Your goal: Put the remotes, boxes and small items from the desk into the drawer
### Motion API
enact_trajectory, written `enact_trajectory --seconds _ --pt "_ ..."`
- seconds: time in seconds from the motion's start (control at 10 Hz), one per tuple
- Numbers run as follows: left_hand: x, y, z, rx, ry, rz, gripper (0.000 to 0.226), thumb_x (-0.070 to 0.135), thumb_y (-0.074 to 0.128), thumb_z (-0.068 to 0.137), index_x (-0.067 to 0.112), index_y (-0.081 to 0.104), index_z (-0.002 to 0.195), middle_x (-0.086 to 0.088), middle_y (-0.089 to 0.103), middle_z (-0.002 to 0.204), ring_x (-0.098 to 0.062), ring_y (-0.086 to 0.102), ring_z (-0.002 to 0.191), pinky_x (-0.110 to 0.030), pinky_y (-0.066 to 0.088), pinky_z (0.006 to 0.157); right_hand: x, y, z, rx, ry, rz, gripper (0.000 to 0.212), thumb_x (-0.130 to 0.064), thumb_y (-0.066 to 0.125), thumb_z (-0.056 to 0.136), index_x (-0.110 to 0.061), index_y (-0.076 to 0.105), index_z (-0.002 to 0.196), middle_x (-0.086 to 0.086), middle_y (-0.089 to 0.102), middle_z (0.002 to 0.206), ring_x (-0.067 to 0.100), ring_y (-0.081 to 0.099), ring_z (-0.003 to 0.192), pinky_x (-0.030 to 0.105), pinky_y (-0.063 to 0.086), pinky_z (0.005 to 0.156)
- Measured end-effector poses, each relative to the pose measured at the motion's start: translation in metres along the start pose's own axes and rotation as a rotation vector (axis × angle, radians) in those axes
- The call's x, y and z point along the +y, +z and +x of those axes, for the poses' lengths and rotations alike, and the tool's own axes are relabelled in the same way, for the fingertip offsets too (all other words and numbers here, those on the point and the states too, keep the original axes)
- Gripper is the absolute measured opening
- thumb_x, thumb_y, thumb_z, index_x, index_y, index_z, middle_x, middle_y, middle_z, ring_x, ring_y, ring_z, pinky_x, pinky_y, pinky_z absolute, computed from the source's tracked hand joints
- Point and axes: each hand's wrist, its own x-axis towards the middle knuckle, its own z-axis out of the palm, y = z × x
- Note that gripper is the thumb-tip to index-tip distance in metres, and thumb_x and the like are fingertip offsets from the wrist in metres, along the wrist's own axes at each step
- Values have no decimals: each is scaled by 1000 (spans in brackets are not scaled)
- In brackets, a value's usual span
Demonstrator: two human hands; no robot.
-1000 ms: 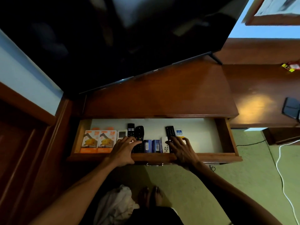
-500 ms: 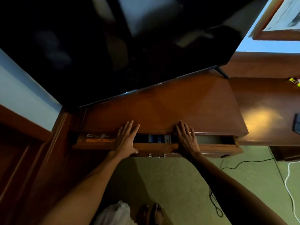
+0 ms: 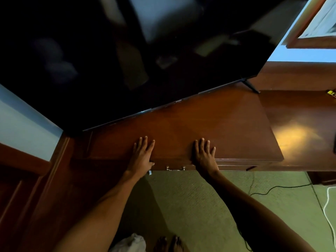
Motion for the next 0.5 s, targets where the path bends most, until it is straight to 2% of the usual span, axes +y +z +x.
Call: enact_trajectory --seconds 0.1,0.2,0.3,0.4,0.5 --pt "-2 0 0 28 21 -3 104 39 72 82 26 -2 154 -13 -7 164 -33 -9 150 -50 -6 121 -3 -2 2 18 42 8 86 -40 52 94 -4 0 152 26 3 160 48 4 146 67 16 112" --pt "3 -7 1 -25 -23 -27 102 37 74 81 27 5 155 -10 -4 165 -31 -6 151 -55 5 122 -3 -10 4 -24 63 37 79 -37 52 94 -8 7 152 22 7 160 44 9 147 65 24 110" --pt "12 -43 1 -170 -100 -350 89 32 77 79 29 26 152 -6 9 164 -31 8 151 -53 17 119 -1 -36 7 -87 93 244 77 -33 71 82 -9 30 143 18 29 153 38 31 139 54 40 105" --pt "13 -76 -20 -200 -130 -683 60 29 69 88 26 44 142 -8 47 146 -24 50 129 -38 47 97 6 -61 -13 -117 126 670 52 -25 75 81 -9 52 125 11 63 122 29 63 108 34 53 81" --pt "8 -89 -88 -105 -160 -823 38 40 64 89 31 55 126 5 64 120 -11 63 107 -29 54 85 5 -52 -93 -95 120 965 19 -25 63 91 -14 59 106 2 68 100 20 66 90 26 54 72"
